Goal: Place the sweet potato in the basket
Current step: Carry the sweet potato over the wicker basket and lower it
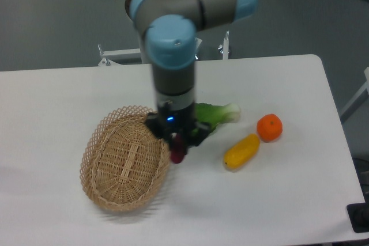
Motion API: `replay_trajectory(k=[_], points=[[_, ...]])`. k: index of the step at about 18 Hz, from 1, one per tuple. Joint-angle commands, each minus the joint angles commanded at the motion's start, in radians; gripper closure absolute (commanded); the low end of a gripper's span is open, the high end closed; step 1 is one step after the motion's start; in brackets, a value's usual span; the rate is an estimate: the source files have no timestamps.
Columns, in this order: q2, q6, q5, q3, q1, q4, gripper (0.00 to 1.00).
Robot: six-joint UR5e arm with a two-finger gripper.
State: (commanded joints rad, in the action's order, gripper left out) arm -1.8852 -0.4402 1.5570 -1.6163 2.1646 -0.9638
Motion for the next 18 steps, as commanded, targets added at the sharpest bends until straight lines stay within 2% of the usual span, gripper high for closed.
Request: replay_trajectory(k=[2,4,12,18], points=[[-0.006,-0.005,0.012,-0.072,-0.032,0.087,0.69],[-0.015,-0.011,0.041,-0.112,-0.063,0.138,0.68],[-0.127,-0.1,0.093,-0.137,-0.131,0.146,0.66],[-0.156,-0.152,0.135,-0.154,-0.16,0.146,0.66]])
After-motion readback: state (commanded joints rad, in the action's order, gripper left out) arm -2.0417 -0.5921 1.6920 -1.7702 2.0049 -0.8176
